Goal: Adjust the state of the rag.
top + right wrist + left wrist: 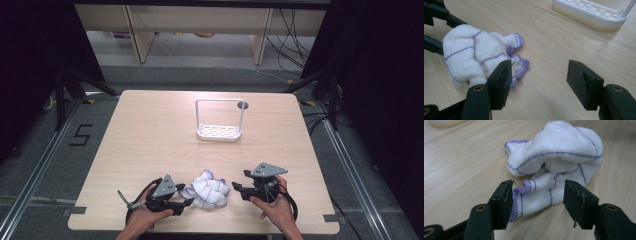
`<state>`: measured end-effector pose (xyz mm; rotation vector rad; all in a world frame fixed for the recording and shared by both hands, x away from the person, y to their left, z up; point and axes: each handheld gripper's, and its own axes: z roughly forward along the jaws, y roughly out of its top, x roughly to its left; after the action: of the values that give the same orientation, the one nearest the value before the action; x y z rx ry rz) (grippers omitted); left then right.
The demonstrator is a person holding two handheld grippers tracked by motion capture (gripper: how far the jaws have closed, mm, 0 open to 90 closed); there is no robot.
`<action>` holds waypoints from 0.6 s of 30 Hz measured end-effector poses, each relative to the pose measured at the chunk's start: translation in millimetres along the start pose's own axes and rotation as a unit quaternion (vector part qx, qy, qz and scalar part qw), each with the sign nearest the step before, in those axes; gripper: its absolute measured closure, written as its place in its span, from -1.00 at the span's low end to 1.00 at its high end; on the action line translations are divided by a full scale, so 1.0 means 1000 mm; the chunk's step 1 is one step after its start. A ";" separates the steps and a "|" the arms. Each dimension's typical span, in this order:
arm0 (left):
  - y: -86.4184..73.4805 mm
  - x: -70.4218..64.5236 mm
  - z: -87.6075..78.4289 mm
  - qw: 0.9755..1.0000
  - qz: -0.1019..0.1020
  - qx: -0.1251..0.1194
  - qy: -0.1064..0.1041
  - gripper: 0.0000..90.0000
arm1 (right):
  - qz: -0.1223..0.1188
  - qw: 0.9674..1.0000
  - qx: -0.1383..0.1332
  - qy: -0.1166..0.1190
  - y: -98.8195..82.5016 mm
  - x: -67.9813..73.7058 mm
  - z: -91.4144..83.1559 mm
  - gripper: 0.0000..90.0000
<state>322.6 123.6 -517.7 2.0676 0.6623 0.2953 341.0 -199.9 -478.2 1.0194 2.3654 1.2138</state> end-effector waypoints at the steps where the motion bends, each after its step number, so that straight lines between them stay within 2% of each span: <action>1: 0.001 0.001 0.001 1.000 0.016 0.013 -0.002 -0.01 | 0.001 1.000 0.000 0.000 0.000 0.000 0.000 -0.15; 3: 0.002 -0.002 0.005 1.000 0.021 0.008 -0.003 0.17 | 0.008 1.000 0.003 0.006 0.000 0.001 0.001 -0.15; 4: 0.002 -0.003 0.007 0.999 0.036 0.011 0.005 0.26 | -0.005 1.000 -0.003 0.006 0.000 0.000 0.003 -0.15; 5: 0.002 -0.003 0.007 0.999 0.036 0.011 0.005 0.35 | -0.005 1.000 -0.003 0.006 0.000 0.000 0.003 -0.15; 6: 0.003 -0.002 0.007 0.998 0.067 0.021 0.005 0.45 | -0.001 1.000 0.007 0.013 0.001 0.003 0.004 -0.10; 9: 0.002 -0.004 0.007 0.998 0.058 0.010 -0.002 0.64 | -0.011 1.000 0.003 0.020 0.003 0.006 0.008 -0.07; 10: 0.003 -0.004 0.006 0.998 0.063 0.018 -0.005 0.64 | -0.018 0.999 0.007 0.025 0.004 0.008 0.010 -0.05; 11: 0.003 -0.005 0.005 0.998 0.063 0.015 -0.011 0.68 | -0.020 0.999 0.008 0.034 0.004 0.011 0.013 -0.03; 12: 0.003 -0.005 0.003 0.997 0.076 0.025 -0.006 0.72 | -0.026 0.999 0.008 0.038 0.005 0.013 0.016 -0.01; 13: 0.004 -0.007 0.004 0.998 0.066 0.019 -0.011 0.75 | -0.027 0.999 0.010 0.039 0.005 0.015 0.018 0.03; 14: 0.004 -0.007 0.003 0.998 0.066 0.017 -0.009 0.77 | -0.036 0.998 0.022 0.040 0.006 0.018 0.023 0.11; 15: 0.005 -0.006 0.001 0.997 0.077 0.027 -0.009 0.77 | -0.036 0.998 0.022 0.040 0.006 0.018 0.023 0.11; 16: 0.005 -0.007 0.002 0.998 0.068 0.015 -0.003 0.78 | -0.037 0.998 0.029 0.051 0.006 0.022 0.029 0.22; 17: 0.006 -0.006 0.000 0.997 0.067 0.027 -0.004 0.78 | -0.037 0.998 0.029 0.051 0.006 0.022 0.029 0.22; 18: 0.007 -0.005 -0.001 0.998 0.060 0.023 -0.009 0.80 | -0.036 0.996 0.042 0.064 0.006 0.023 0.035 0.36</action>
<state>320.5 118.5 -511.6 2.1559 0.5395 0.3319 346.2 -160.5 -493.6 0.8989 2.5473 1.1947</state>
